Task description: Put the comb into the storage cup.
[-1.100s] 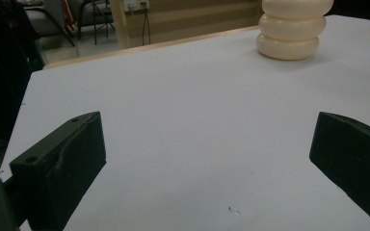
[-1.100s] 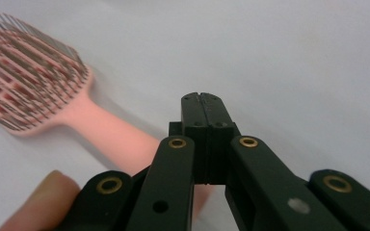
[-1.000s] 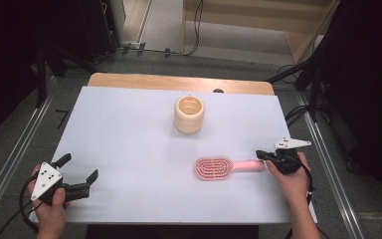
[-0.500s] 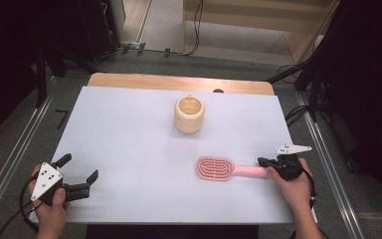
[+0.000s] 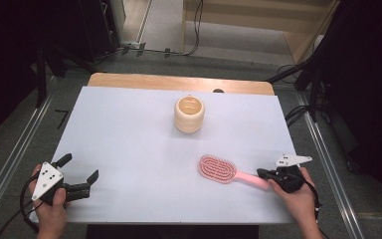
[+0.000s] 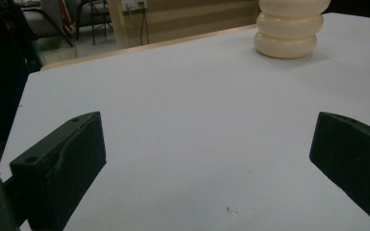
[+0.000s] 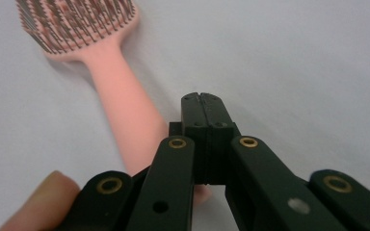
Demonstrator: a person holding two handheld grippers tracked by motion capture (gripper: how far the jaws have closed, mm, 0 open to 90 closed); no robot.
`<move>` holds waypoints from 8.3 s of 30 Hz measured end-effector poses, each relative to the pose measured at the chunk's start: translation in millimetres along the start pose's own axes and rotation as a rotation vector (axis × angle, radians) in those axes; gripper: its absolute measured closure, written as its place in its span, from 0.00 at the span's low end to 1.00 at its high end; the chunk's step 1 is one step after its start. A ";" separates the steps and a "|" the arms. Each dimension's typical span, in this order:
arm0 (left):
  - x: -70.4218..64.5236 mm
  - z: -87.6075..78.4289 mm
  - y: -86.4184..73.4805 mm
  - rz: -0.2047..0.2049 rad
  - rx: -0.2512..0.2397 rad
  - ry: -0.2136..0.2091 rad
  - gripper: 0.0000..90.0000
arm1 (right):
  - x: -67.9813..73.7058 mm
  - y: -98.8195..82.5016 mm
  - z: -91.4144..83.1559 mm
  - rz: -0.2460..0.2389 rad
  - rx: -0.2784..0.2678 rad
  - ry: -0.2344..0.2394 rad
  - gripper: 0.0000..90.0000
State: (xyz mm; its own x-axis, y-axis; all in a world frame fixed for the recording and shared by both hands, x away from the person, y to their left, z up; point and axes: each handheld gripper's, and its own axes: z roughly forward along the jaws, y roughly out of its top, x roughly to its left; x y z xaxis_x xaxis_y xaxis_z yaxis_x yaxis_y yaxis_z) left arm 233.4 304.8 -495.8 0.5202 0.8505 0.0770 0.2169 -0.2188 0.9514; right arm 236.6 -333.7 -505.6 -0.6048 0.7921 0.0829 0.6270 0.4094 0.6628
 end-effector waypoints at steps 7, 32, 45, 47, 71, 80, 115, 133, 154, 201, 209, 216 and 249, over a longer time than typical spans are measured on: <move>0.0 -0.1 -0.1 0.001 -0.001 -0.003 0.00 | 6.4 17.3 -7.9 -0.084 -0.026 0.022 0.72; -0.1 -0.2 0.0 0.002 0.002 -0.002 0.00 | 27.1 61.1 22.8 -0.287 0.247 0.172 0.16; -0.3 -0.1 0.0 0.002 0.001 -0.002 0.00 | 34.6 62.6 40.5 -0.343 0.317 0.167 0.57; -0.2 -0.1 0.0 0.001 0.001 -0.002 0.00 | 35.0 62.7 42.5 -0.353 0.323 0.161 0.60; -0.1 0.1 0.1 0.003 0.001 -0.001 0.00 | 31.3 57.8 35.5 -0.343 0.226 0.169 0.75; -0.5 0.2 0.4 0.009 0.002 0.001 0.00 | 28.7 57.2 30.3 -0.305 0.138 0.189 0.75; -5.2 0.1 5.8 0.055 0.003 0.020 0.00 | 49.7 79.3 22.7 -0.221 -0.164 0.219 0.75; -19.7 3.9 34.1 0.032 -0.033 -0.050 0.00 | 63.4 80.5 27.6 -0.180 -0.269 0.236 0.75; -58.2 28.9 81.3 0.051 -0.045 -0.183 0.00 | 73.1 77.1 31.2 -0.172 -0.355 0.239 0.75; -141.3 87.2 113.7 0.048 -0.093 -0.432 0.03 | 116.4 85.4 45.9 -0.212 -0.477 0.278 0.75; -151.5 91.9 118.2 0.025 -0.103 -0.483 0.06 | 121.0 86.2 48.3 -0.214 -0.475 0.278 0.75; -157.6 94.1 122.6 -0.011 -0.112 -0.505 0.10 | 125.0 87.2 50.3 -0.225 -0.478 0.280 0.75; -164.8 105.8 117.4 -0.205 -0.023 -0.440 0.63 | 144.5 85.7 67.5 -0.235 -0.486 0.197 0.75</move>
State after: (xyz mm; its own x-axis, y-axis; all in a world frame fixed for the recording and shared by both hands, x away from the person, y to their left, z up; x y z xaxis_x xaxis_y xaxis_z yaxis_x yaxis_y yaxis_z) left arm 260.6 88.4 -428.4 0.7696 0.5912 -0.2413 0.3359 -0.0534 0.9404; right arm 236.0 -153.6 -487.0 -0.8099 0.5866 -0.0014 0.1955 0.2722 0.9422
